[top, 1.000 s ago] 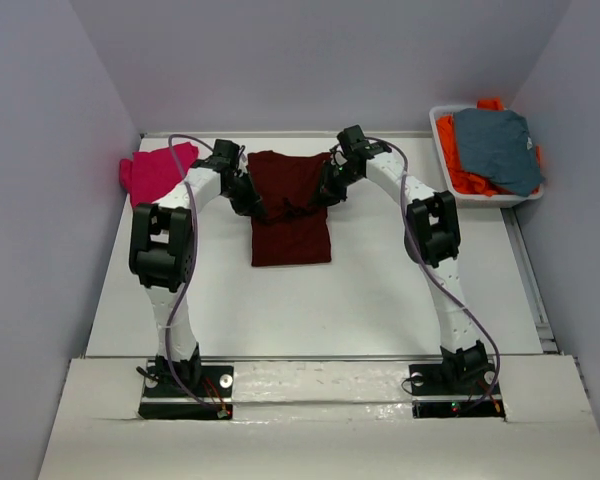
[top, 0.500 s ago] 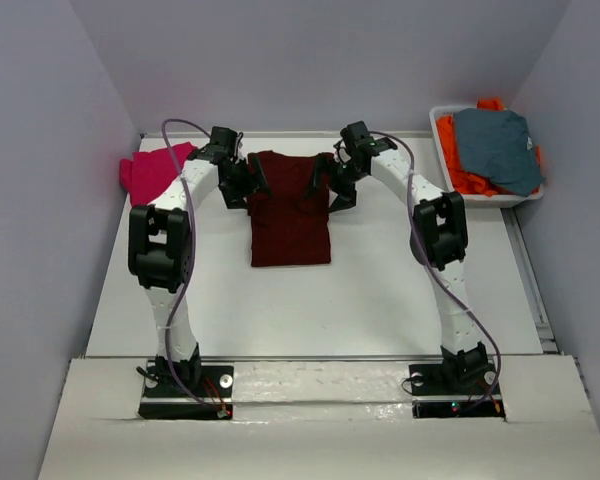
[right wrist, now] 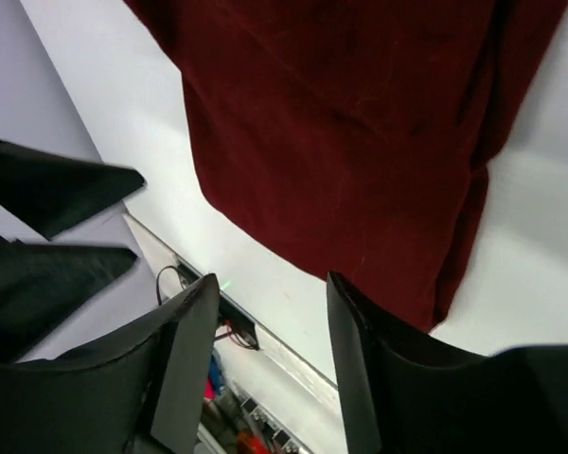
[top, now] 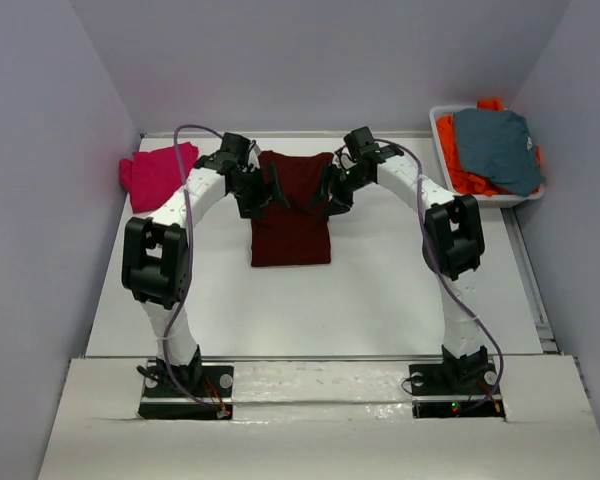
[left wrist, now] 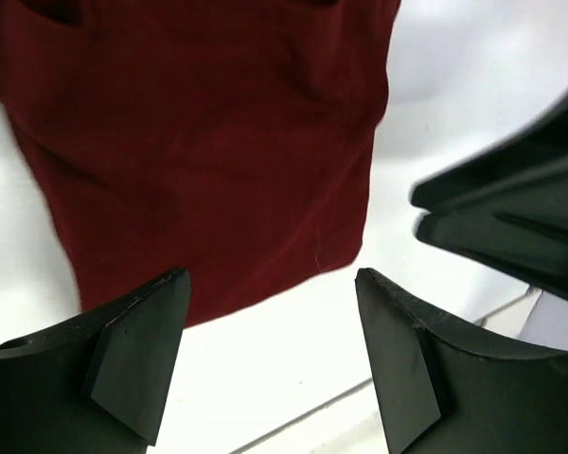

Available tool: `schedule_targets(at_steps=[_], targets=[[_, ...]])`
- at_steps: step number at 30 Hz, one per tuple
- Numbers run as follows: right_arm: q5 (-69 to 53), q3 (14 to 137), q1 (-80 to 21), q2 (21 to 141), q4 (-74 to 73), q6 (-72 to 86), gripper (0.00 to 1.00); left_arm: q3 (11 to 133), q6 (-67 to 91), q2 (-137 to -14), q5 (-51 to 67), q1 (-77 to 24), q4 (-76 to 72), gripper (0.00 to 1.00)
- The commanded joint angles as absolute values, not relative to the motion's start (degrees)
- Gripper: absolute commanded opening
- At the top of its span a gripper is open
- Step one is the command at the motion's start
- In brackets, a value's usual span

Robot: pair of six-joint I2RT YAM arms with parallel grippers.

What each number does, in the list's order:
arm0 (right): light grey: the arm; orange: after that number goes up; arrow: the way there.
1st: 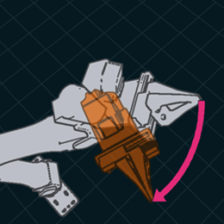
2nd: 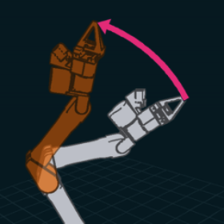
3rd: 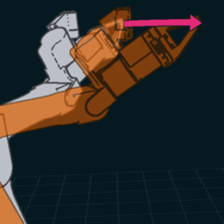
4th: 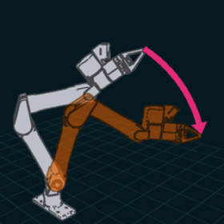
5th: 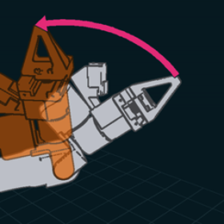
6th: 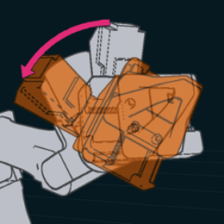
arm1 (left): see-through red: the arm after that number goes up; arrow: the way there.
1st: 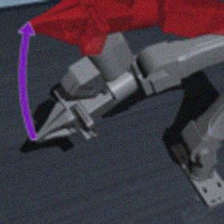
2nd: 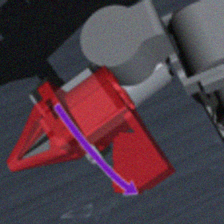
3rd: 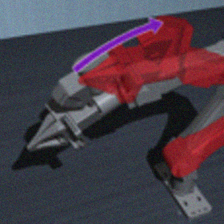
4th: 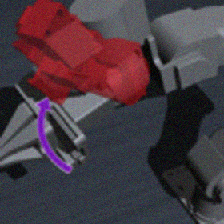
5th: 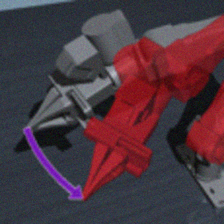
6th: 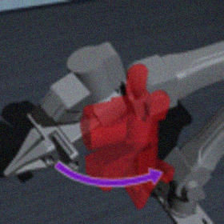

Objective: Fold and stack the t-shirts
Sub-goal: Fold the tshirt

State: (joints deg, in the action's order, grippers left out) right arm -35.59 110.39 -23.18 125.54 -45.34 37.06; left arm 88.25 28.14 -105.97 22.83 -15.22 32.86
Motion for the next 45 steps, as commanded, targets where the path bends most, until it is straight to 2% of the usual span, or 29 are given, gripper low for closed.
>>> schedule_targets(at_steps=[1,2,3,8,20,32,45], targets=[[-40.6,111.0,-24.2,129.1,-40.3,39.2,0.45,86.2,29.2,-108.6,28.3,-16.6,31.9,0.82],[-41.3,111.7,-24.2,130.1,-40.1,39.3,0.34,86.0,29.4,-109.3,28.9,-16.6,31.8,0.81],[-41.5,112.6,-24.2,131.1,-40.4,39.2,0.3,85.8,29.5,-109.7,29.7,-17.1,31.7,0.81],[-43.2,120.8,-24.2,138.6,-41.7,39.5,0.15,84.8,29.5,-111.0,28.1,-18.2,32.3,0.8],[-44.0,124.2,-23.6,145.2,-40.3,40.4,0.13,80.9,28.2,-115.5,28.1,-18.7,35.8,0.78],[-43.8,133.8,-18.9,149.9,-40.3,42.0,0.13,78.9,27.7,-115.8,27.7,-19.2,36.5,0.78],[-44.6,134.7,-16.1,147.4,-38.8,43.0,0.13,82.1,27.0,-115.3,25.5,-19.2,37.9,0.78]])
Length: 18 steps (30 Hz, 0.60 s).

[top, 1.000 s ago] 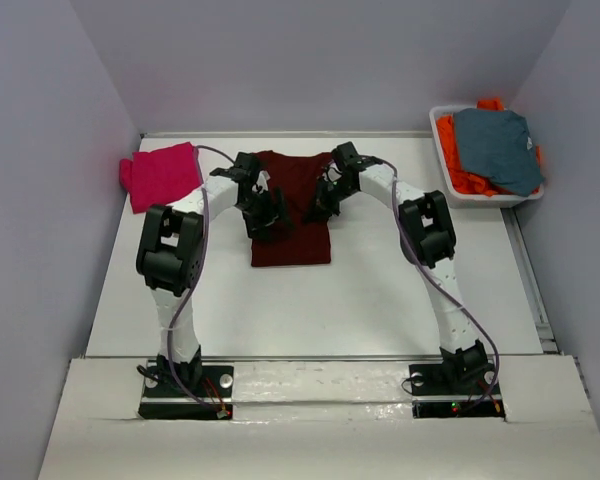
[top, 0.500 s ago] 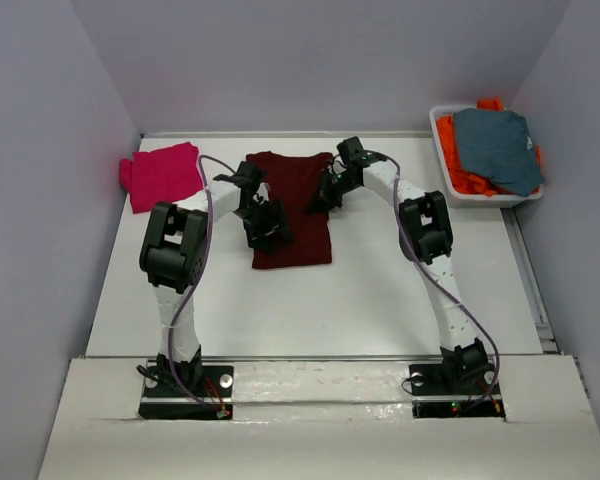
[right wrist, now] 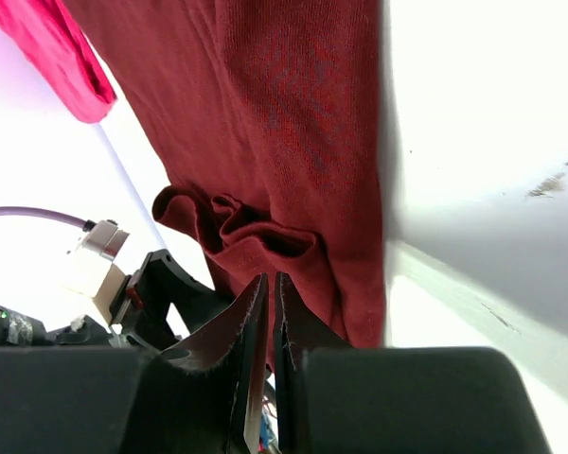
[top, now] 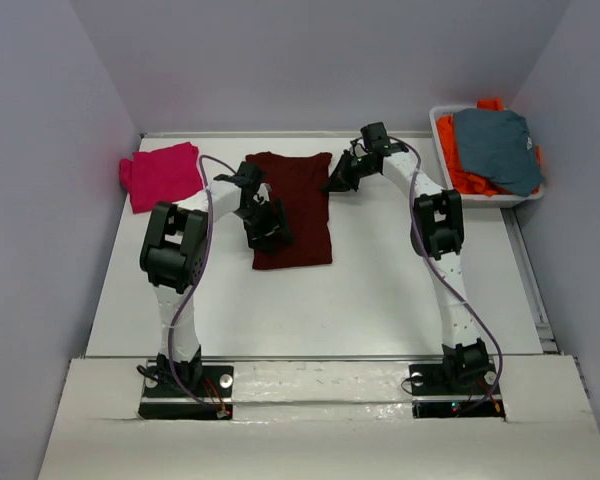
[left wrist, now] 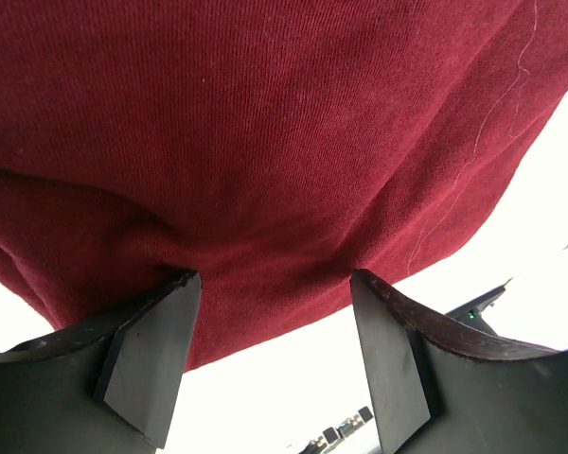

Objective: Fold and stack the t-shirts
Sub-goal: Fold the tshirt

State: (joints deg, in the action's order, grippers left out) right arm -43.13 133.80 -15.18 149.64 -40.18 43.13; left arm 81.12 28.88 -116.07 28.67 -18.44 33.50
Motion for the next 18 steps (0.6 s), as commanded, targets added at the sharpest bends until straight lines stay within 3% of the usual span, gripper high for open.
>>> schedule_targets(at_steps=[1,7,10,14,18], targets=[[-44.3,133.2,-16.1,146.5,-38.9,42.6,0.13,83.0,26.7,-114.7,24.7,-19.2,38.6,0.78],[-44.0,127.1,-16.1,140.4,-41.0,40.0,0.15,91.4,26.5,-112.8,20.3,-19.2,42.1,0.77],[-43.2,122.7,-16.1,135.8,-44.9,36.4,0.22,93.3,26.5,-111.3,17.0,-19.2,43.2,0.78],[-41.1,109.4,-16.1,125.4,-43.6,34.1,0.55,91.1,26.6,-107.1,12.8,-19.2,44.6,0.78],[-45.3,92.5,-16.7,115.6,-37.3,35.4,0.68,80.6,28.4,-103.5,14.9,-18.2,42.9,0.78]])
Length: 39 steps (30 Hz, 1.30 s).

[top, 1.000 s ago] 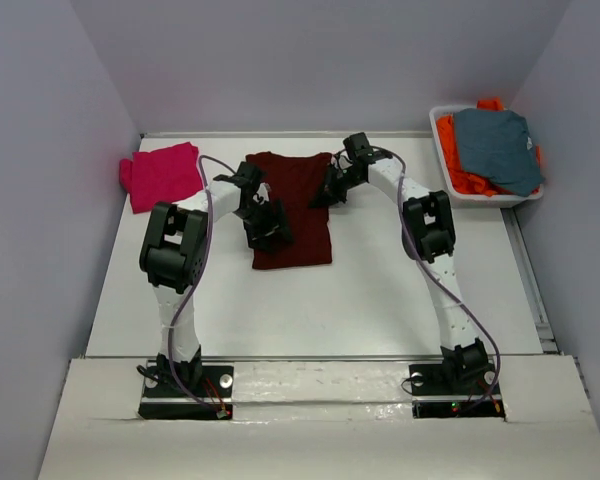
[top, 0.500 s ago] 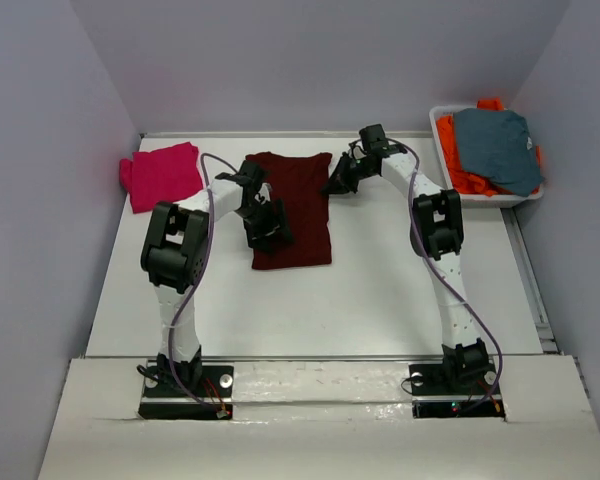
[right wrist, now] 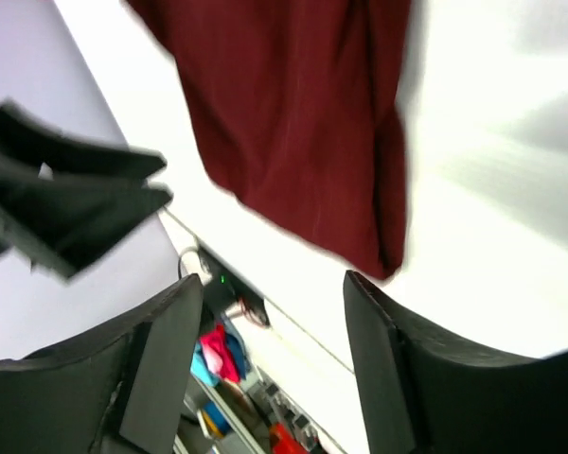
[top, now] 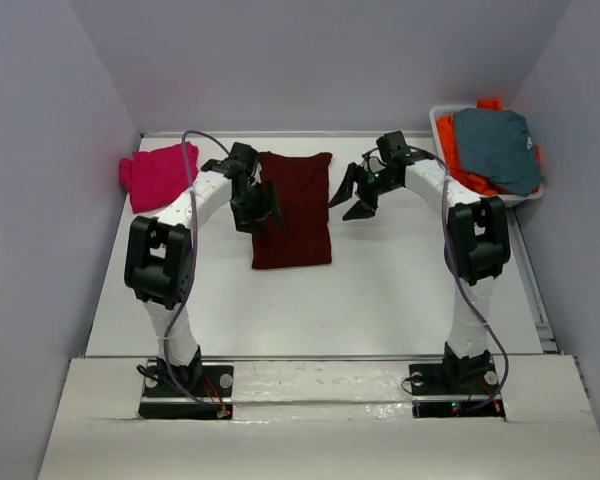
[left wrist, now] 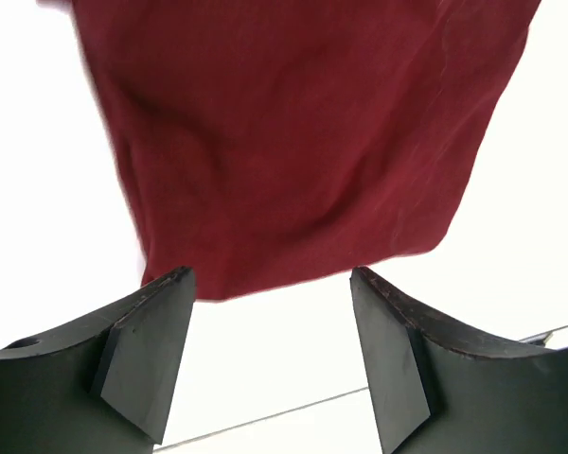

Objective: Fold and stack the t-shirts
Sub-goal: Fold the tshirt

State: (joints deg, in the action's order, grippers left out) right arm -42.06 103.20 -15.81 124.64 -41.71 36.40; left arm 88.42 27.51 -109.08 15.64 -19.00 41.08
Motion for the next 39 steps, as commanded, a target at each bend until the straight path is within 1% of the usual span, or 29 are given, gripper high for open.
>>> schedule_targets(at_steps=[1,5,9,11,21,28,39], targets=[[-44.7,87.0,-17.2,114.4,-36.7,35.4,0.69,78.5,29.3,-101.4,15.4,-17.4,41.3,0.78],[-44.8,75.8,-17.8,110.0,-32.4,36.4,0.69,70.9,29.6,-97.3,16.0,-16.0,39.9,0.78],[-44.2,70.9,-19.8,108.8,-29.7,36.8,0.7,63.7,29.3,-95.0,17.7,-12.4,38.4,0.78],[-44.1,69.7,-19.8,108.6,-28.3,37.3,0.7,62.4,29.2,-94.6,18.9,-11.0,37.4,0.78],[-43.0,66.4,-20.3,110.5,-22.7,38.9,0.7,63.6,28.2,-98.3,20.8,-9.9,35.5,0.8],[-44.5,65.1,-20.3,114.0,-18.8,40.4,0.7,63.4,28.4,-101.9,23.0,-8.9,32.9,0.79],[-45.0,67.9,-20.3,117.1,-18.9,40.3,0.7,67.9,27.8,-105.9,23.9,-8.9,32.4,0.79]])
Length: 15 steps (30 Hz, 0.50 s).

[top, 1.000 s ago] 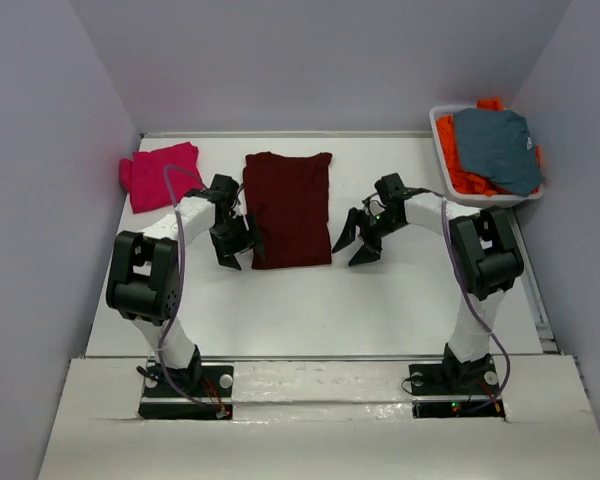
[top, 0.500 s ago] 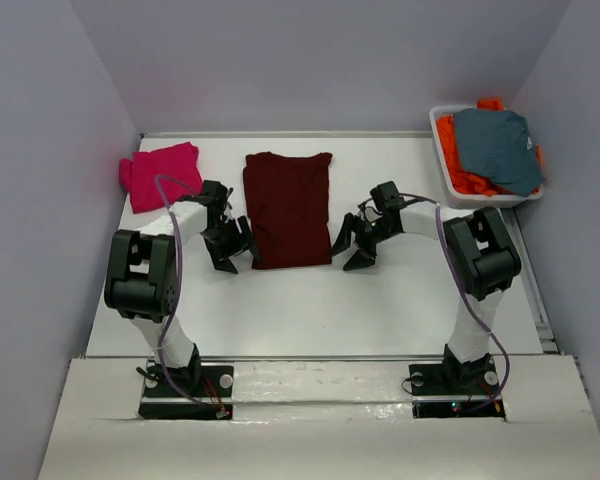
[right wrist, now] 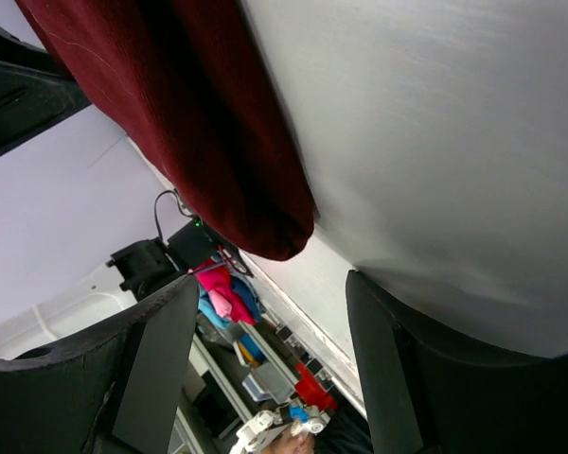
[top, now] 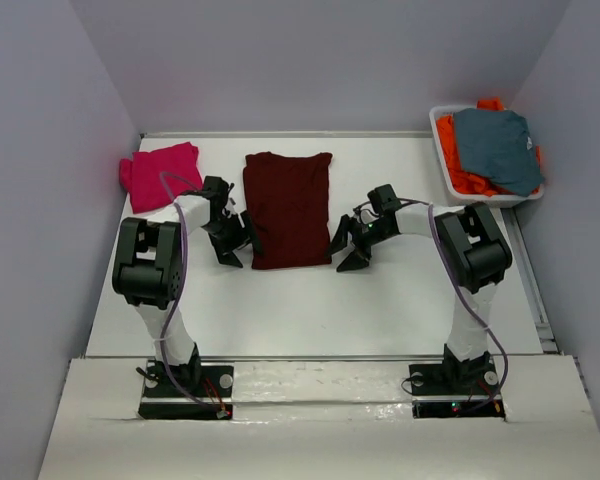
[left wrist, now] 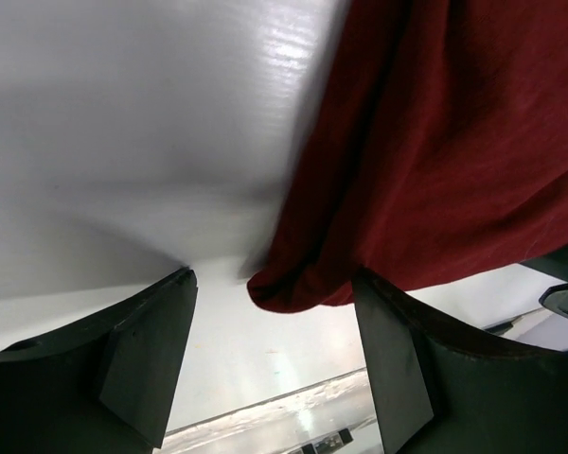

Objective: Fold and stack the t-shirts
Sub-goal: Fold the tshirt

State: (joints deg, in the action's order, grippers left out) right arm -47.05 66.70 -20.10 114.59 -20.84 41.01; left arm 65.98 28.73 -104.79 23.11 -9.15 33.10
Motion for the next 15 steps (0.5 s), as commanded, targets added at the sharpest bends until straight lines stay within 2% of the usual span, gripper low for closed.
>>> schedule_targets(at_steps=[1,15], targets=[[-44.8,67.9,-20.3,117.1,-18.9,40.3,0.7,67.8,27.9,-106.2,23.9,-8.9,32.1,0.79],[-45.5,63.6,-20.3,122.2,-8.4,44.4,0.69,61.3,28.7,-108.8,31.5,-8.9,27.2,0.79]])
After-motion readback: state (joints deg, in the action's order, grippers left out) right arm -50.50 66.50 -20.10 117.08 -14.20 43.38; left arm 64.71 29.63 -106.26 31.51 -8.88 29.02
